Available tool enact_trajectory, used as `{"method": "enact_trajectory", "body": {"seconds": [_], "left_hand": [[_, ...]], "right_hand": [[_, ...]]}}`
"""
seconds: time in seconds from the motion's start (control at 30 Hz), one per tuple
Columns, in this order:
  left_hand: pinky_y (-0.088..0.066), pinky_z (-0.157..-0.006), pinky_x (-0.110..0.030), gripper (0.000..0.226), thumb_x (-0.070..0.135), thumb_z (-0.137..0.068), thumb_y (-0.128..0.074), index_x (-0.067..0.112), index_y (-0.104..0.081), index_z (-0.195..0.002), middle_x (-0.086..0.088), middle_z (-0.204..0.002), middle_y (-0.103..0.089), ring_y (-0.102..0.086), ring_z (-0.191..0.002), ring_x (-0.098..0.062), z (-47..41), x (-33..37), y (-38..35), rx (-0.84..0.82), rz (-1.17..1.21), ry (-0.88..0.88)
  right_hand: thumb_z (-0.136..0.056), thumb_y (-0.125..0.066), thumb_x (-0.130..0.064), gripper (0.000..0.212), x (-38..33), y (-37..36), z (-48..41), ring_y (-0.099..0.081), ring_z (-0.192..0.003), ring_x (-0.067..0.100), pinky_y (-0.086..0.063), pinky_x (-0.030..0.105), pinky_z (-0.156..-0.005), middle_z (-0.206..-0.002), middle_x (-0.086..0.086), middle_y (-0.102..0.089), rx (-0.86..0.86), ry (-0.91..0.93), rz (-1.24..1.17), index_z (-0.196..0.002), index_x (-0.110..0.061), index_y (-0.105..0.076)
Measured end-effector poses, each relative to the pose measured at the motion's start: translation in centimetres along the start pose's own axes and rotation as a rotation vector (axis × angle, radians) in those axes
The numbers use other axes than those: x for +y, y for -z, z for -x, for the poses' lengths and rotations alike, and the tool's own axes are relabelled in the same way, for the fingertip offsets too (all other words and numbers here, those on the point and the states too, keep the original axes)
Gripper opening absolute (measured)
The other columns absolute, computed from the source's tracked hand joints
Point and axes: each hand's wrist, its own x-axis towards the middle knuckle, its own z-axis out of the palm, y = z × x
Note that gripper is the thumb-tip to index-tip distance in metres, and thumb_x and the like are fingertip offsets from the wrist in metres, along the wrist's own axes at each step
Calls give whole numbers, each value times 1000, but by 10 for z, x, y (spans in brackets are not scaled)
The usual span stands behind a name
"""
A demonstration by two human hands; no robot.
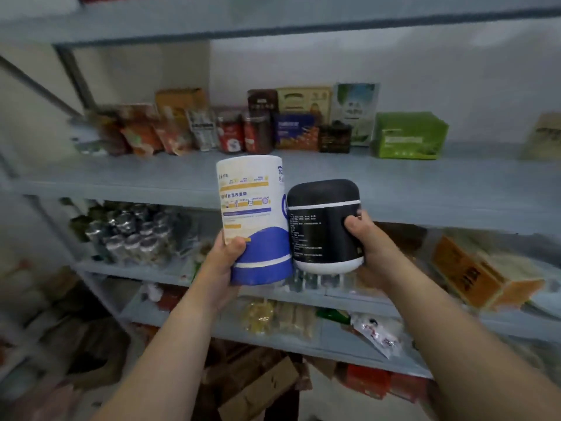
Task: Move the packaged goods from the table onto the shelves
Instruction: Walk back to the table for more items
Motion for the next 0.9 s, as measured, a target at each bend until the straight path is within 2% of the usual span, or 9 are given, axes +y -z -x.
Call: {"method": "enact_trajectory", "body": {"seconds": [0.13,0.2,0.3,0.4,0.47,0.57,0.73,0.8,0.9], "left_hand": [[-52,-100,-54,113,50,-56,-95,10,-43,-147,-18,-141,-58,-61,-122,-36,-30,27,56,164,-52,-107],[-55,-96,-52,116,48,-51,-97,11,-44,-147,-16,-140,-59,-61,-122,-36,-44,45,80,264,-88,-155],[-58,-87,-45,116,48,-47,-98,14,-46,-145,-11,-136,-63,-65,-118,-33,-61,74,110,425,-124,-213],[-59,-81,-40,98,39,-59,-88,13,-47,-144,-12,-135,-64,-67,-115,-31,-77,100,138,548,-150,-291],[-59,-78,-37,96,38,-57,-89,9,-51,-140,-12,-127,-68,-70,-107,-29,-85,114,155,631,-179,-364],[-59,-78,-37,95,38,-53,-93,8,-55,-135,-11,-121,-71,-70,-104,-29,-89,128,180,752,-174,-436],[-60,-75,-35,87,37,-49,-95,14,-60,-125,-5,-113,-75,-73,-98,-25,-90,144,223,863,-209,-486],[-59,-76,-34,86,34,-55,-90,12,-57,-130,-5,-116,-74,-72,-102,-27,-95,150,244,908,-230,-503],[-59,-77,-31,85,27,-63,-88,9,-51,-137,-9,-121,-72,-71,-105,-27,-107,156,283,932,-269,-497]], "right_hand": [[-54,-93,-48,103,13,-38,-86,-62,-122,34,-54,48,-96,-133,12,-63,-98,53,112,-141,-20,-47],[-51,-92,-52,97,17,-60,-125,-65,-118,24,-55,44,-96,-124,-1,-70,-122,105,155,-135,-30,-51],[-68,-80,-46,76,16,-96,-182,-61,-123,16,-48,46,-106,-131,-7,-66,-258,189,238,-138,-40,-49],[-77,-73,-38,65,15,-136,-236,-64,-117,6,-52,28,-96,-124,-15,-68,-374,214,259,-137,-42,-48],[-81,-71,-36,62,16,-165,-269,-64,-112,0,-52,21,-91,-122,-18,-68,-451,253,308,-137,-45,-47],[-84,-79,-28,75,26,-208,-310,-61,-105,-13,-49,13,-92,-123,-20,-62,-530,279,340,-147,-37,-39],[-60,-86,-38,94,58,-260,-350,-63,-107,-6,-51,14,-87,-128,-8,-61,-581,251,324,-141,-35,-39],[-64,-85,-33,94,69,-277,-362,-60,-98,-16,-46,7,-80,-123,-15,-58,-574,252,334,-144,-29,-36],[-74,-88,-19,94,91,-301,-382,-56,-97,-15,-45,5,-76,-116,-24,-54,-522,261,362,-149,-25,-31]]}}
